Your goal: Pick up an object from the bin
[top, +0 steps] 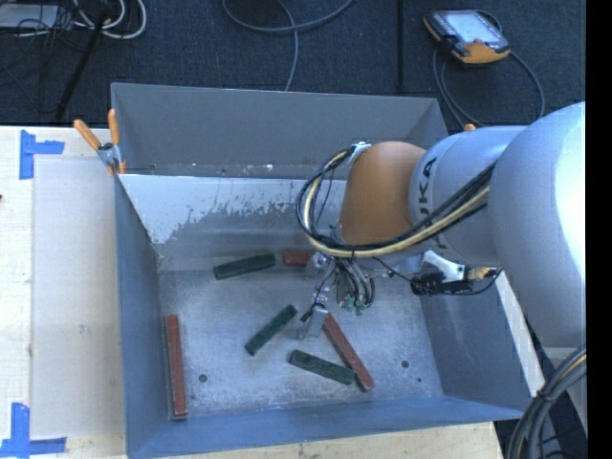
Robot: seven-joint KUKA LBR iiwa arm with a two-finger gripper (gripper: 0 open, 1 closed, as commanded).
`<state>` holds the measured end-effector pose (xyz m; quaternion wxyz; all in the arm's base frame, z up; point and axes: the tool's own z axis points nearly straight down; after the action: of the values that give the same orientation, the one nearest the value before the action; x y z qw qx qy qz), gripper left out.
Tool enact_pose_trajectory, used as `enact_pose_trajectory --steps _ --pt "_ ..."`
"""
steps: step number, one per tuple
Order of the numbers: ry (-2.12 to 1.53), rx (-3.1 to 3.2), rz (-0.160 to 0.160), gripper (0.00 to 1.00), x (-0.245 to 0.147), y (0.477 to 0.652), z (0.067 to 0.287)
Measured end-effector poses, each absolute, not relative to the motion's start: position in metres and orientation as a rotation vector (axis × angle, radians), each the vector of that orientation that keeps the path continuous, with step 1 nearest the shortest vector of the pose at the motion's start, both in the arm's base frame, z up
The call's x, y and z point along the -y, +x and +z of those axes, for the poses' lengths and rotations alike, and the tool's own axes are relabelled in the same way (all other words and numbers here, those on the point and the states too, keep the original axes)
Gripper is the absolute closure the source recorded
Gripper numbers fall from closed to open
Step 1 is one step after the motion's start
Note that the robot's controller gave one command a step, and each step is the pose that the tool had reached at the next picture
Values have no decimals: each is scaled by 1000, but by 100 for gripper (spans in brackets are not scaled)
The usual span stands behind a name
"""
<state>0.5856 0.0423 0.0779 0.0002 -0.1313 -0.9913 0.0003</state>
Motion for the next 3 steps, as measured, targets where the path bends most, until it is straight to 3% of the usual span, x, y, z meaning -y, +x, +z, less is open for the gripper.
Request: enact_pose_trajectory --steps 1,2,3 --pt "-412 3114 1 0 -42 586 78" --pt "-341 3119 4 0 -70 534 97" --pt "-356 3117 -1 0 -88 497 102"
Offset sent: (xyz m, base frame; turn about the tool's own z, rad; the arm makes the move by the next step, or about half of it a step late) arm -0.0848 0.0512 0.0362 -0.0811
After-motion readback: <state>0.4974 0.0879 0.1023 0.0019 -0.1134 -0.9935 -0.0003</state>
